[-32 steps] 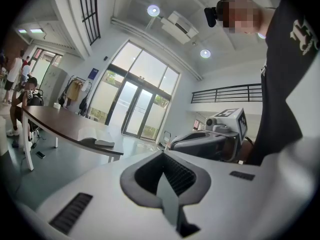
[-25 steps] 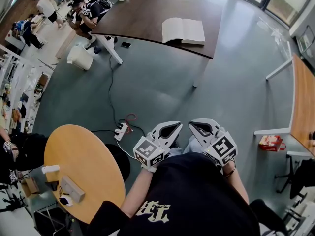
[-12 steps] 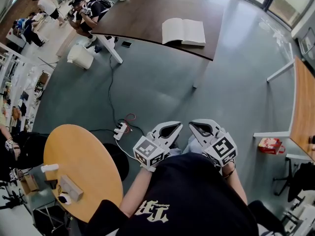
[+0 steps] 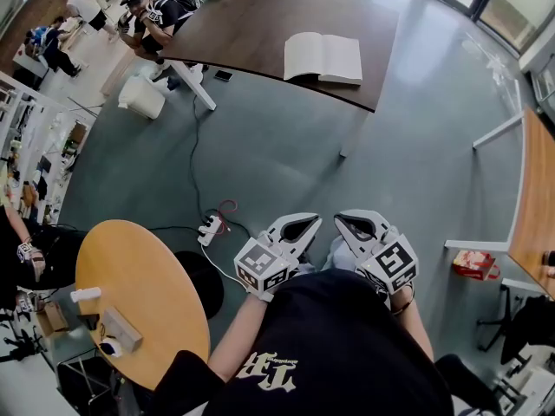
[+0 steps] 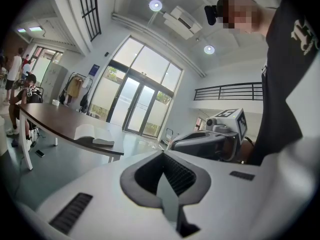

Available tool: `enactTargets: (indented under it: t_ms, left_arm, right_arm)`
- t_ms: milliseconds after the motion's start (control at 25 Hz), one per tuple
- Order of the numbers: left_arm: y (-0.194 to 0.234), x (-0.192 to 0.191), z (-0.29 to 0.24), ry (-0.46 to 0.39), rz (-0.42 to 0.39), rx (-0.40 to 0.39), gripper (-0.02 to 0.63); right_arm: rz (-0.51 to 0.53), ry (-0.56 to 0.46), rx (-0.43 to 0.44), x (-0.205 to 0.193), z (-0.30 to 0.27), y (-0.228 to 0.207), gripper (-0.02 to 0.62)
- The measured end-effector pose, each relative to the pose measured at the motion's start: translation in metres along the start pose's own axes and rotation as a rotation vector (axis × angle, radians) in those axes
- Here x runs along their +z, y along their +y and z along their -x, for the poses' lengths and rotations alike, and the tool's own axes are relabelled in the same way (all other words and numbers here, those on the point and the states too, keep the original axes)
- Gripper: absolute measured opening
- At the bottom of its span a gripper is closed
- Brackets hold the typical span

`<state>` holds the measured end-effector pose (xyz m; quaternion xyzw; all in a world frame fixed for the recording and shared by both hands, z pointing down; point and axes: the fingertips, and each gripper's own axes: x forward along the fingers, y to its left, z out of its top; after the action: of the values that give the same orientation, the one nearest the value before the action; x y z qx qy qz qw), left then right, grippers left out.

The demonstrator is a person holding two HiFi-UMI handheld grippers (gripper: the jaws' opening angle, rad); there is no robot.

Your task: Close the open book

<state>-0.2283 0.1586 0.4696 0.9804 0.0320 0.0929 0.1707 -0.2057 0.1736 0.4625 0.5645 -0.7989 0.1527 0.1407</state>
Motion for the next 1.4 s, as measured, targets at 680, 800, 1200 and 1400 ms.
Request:
enactTargets:
  t_ms: [680,800,1200,1400]
  left_arm:
    - [0.044,0.032,-0.119,0.012,0.02,0.057,0.005]
    - [0.051,0.037,-0.141,0.014,0.022,0.069,0.005]
    - [0.063,0.04,-0.19,0.02,0.041,0.099,0.005]
    - [0.061,0.048,-0.211,0.021,0.044,0.098,0.005]
  right_arm:
    - [0.026,0.035,0.063,0.001,0.001,-0.134,-0.011]
    - [0.024,0.03,0.07,0.002,0.002,-0.159,-0.011]
    - [0.014,0.053,0.057,-0.01,0.018,-0.222,-0.011]
    - [0.001,0.044,0.048,-0.007,0.028,-0.242,-0.011]
